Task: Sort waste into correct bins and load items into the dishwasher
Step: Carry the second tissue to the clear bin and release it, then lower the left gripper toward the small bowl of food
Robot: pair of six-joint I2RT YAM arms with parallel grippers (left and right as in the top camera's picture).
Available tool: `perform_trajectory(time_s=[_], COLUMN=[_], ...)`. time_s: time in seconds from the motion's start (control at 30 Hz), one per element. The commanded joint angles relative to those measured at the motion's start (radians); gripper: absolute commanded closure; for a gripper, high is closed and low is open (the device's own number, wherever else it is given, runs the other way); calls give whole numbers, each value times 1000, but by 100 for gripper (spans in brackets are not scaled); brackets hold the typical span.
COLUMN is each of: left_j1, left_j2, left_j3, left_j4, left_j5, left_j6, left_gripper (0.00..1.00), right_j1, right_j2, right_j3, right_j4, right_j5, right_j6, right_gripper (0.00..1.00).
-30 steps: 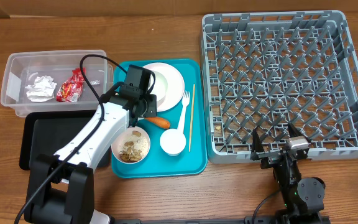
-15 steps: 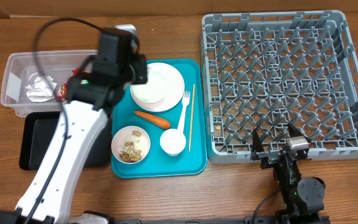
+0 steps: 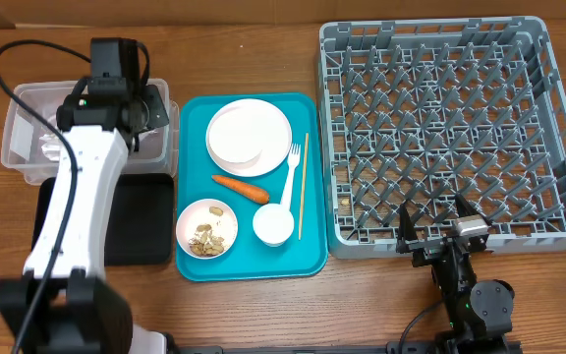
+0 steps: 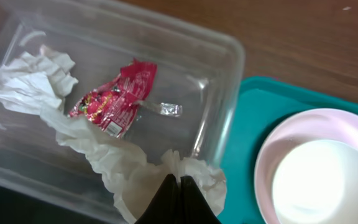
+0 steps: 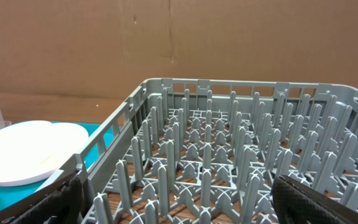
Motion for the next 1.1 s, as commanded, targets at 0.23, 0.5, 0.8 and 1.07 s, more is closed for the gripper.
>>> perform_trajectory(time_s=[0.23, 0.5, 0.8, 1.07], left_j1=[37, 39, 27, 16], left_j2=[137, 122, 120, 120], left_j3=[5, 18, 267, 415], left_j4=[21, 38, -231, -527], left_j5=[42, 42, 132, 563], left_j6=[-2, -1, 28, 58], left_gripper=[95, 0, 0, 0], right_j1=[8, 8, 8, 8], right_j2=[-9, -9, -9, -9], right_j3=[-11, -11, -11, -11], right_j4=[6, 6, 6, 6], right_j5=[-1, -1, -2, -1], right_j6=[4, 4, 4, 4], right_gripper=[0, 0, 0, 0])
